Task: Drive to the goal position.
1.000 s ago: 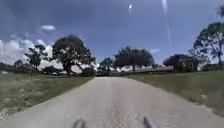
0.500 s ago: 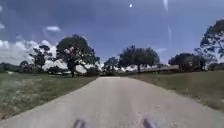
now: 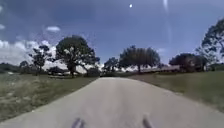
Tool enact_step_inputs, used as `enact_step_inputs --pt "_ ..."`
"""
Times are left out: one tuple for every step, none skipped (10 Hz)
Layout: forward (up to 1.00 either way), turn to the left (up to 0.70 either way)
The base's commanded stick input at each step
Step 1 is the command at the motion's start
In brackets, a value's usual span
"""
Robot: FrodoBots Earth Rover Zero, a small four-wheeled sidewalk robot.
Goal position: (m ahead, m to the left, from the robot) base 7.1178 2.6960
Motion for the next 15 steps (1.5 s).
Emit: enact_step_inputs --pt "0.7 0.0" --pt "0.7 0.0" --pt "0.7 0.0" --pt "0.7 0.0" --pt "0.7 0.0" --pt "0.7 0.0" --pt "0.7 0.0" --pt "0.7 0.0" --pt "0.7 0.0" --pt "0.7 0.0" --pt "0.7 0.0" --pt "0.7 0.0" --pt "0.7 0.0" --pt "0.7 0.0" --pt "0.7 0.0"
